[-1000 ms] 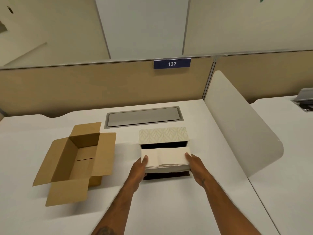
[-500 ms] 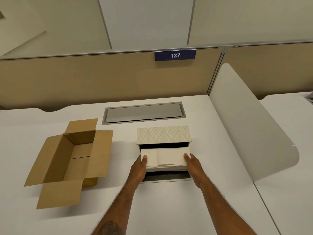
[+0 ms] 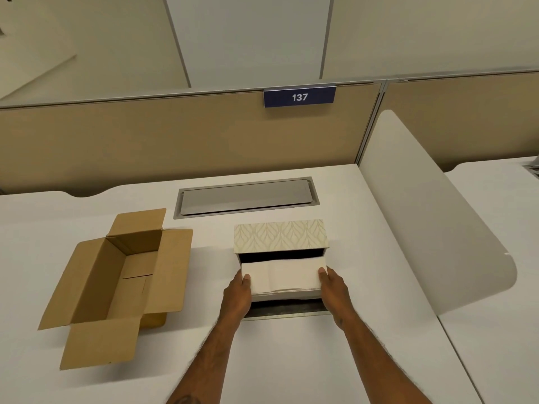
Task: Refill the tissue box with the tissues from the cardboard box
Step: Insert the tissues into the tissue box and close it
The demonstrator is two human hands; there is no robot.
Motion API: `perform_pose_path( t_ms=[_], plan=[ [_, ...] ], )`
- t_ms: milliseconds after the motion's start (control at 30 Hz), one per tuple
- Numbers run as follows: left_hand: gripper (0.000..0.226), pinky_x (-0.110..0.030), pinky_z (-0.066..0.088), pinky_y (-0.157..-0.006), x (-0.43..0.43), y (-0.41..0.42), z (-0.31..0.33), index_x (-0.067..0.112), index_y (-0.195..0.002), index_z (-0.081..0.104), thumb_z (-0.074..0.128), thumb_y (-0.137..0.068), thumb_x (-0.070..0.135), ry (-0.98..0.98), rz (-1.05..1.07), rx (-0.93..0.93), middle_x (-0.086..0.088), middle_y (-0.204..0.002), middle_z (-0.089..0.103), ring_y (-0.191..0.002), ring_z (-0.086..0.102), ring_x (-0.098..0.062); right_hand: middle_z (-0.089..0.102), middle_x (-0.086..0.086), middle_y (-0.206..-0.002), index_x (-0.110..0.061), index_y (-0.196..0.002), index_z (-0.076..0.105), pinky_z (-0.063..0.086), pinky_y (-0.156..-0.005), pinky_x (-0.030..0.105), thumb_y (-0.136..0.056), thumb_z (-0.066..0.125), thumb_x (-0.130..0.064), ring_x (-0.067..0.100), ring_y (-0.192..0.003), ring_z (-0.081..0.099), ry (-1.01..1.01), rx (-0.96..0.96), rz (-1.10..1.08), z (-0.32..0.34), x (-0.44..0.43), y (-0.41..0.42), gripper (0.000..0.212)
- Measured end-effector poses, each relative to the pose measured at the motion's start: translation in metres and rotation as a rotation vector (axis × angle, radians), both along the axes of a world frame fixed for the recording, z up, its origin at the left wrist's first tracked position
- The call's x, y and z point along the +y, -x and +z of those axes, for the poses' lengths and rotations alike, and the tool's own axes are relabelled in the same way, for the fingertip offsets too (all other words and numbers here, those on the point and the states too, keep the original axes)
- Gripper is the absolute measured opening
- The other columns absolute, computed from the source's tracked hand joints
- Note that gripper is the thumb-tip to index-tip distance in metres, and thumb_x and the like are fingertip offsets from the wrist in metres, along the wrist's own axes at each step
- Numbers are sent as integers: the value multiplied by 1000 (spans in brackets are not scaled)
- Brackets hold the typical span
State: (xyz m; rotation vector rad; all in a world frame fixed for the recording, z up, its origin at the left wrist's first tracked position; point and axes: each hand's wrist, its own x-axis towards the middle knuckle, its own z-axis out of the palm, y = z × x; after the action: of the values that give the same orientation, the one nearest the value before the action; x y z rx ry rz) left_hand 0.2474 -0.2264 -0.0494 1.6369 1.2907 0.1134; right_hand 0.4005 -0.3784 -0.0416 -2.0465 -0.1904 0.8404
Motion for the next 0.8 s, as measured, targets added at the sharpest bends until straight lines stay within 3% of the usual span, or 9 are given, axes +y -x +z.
perform_pose_path(
  t_ms=[333, 567, 700, 800],
  plan=[
    [47, -44, 38, -110, 2, 1, 0, 17, -145, 35, 25, -104, 38, -58, -72, 73, -11, -146, 47, -131, 46, -32, 47, 11, -147, -12, -147, 37, 36, -115, 44, -105, 26, -38, 30, -134, 44, 32, -57, 2, -2, 1, 4, 51],
    [65, -41, 29, -117, 13, 15, 9, 18, -149, 33, 26, -98, 57, 203, 25, -99, -8, -152, 40, -137, 39, -27, 41, 7, -153, -13, -150, 35, 28, -119, 40, -104, 30, -41, 25, -139, 39, -84, 39, -59, 6, -5, -3, 53],
    [73, -43, 25, -118, 39, 20, 26, 18, -149, 31, 21, -94, 65, 119, 115, -132, -8, -155, 36, -140, 36, -26, 44, 8, -151, -12, -146, 41, 28, -117, 37, -104, 32, -40, 26, -139, 40, -106, -136, -194, 30, -5, -33, 51],
    [65, -42, 24, -117, 61, 5, 40, 20, -150, 28, 26, -97, 58, -12, 70, -119, -6, -158, 31, -142, 33, -27, 46, 10, -150, -13, -145, 43, 31, -114, 39, -103, 34, -42, 28, -137, 42, -99, -271, -98, 53, 8, -57, 51]
  ],
)
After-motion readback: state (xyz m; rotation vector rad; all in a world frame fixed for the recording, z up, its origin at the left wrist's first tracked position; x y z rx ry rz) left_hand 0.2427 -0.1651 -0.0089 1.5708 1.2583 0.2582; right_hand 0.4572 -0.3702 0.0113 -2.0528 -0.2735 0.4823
